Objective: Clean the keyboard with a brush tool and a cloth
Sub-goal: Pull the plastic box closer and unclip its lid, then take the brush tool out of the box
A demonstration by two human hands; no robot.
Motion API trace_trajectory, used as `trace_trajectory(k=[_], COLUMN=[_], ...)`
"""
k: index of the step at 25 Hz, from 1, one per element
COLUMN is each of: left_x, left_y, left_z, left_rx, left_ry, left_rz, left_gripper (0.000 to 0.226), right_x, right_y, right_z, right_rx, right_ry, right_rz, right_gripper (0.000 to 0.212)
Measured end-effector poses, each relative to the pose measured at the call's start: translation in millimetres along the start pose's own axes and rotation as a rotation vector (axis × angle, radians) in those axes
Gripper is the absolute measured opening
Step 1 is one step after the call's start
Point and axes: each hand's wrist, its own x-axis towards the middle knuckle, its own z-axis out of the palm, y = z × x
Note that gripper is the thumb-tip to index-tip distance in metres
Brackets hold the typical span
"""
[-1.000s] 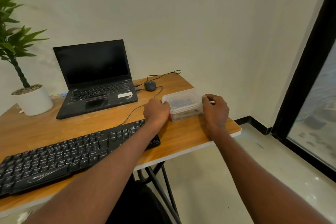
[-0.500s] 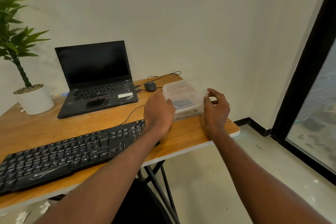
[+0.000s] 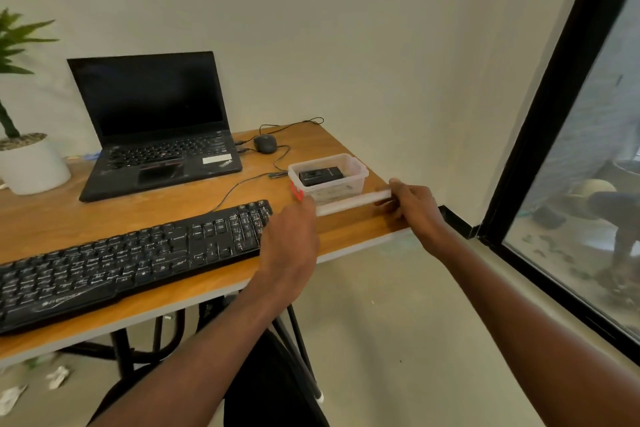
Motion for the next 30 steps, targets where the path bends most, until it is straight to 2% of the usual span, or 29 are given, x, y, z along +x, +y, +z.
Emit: trace_trajectory(k=[2,4,7,10,12,14,17,20,23,27,30], left_x=[3.9,5.8,10.5,12.3,16.3,25.4,51.1,73.7,82.9,84.1,85.7], left_y=[1.3,-0.4,-4.9,-3.3,-2.6,-7.5,-25.2,-44.2,-53.2,-55.6,-55.3], left_z=[-2.0,-2.8,-4.2,-7.6,-7.4,-5.3,5.1,17.0,27.0,28.5,29.7], left_rx=[0.136,0.145,0.108,0.113,0.068,-0.017,-0.050,-0.022,0.016,0.004,-0.017], left_ry=[-0.085,-0.165,-0.239,-0.296,-0.271,-0.175,-0.083,-0.116,-0.134,-0.079,-0.077], left_rz=[0.041,0.037,0.035,0.062,0.042,0.013,0.064,0.060,0.100,0.135,0.143], left_gripper=[0.036,0.034,0.024,0.025,0.019,0.017,0.040,0.060,0.062,0.055,0.055], right_x=[0.9,-1.8,-5.7,-6.4,-5.3,-3.0,9.9,35.9,72.2,117.9,137.4], right_y=[-5.1,-6.0,-7.1,-9.3,-10.4,-11.5,-19.4,-44.1,-68.9,-80.2,-80.0], right_z=[-0.8,2.6,10.3,12.0,11.2,12.2,24.0,50.7,75.4,95.8,102.1], right_rx=[-0.032,-0.164,-0.355,-0.367,-0.326,-0.261,-0.309,-0.369,-0.720,-0.910,-0.986], right_ry=[-0.047,-0.097,-0.098,-0.070,-0.074,-0.015,0.136,0.036,0.019,-0.253,-0.341], right_rz=[-0.002,-0.069,-0.140,-0.148,-0.138,-0.102,-0.213,-0.373,-0.529,-0.392,-0.354], right_gripper=[0.046,0.035,0.046,0.052,0.045,0.042,0.033,0.027,0.021,0.027,0.036])
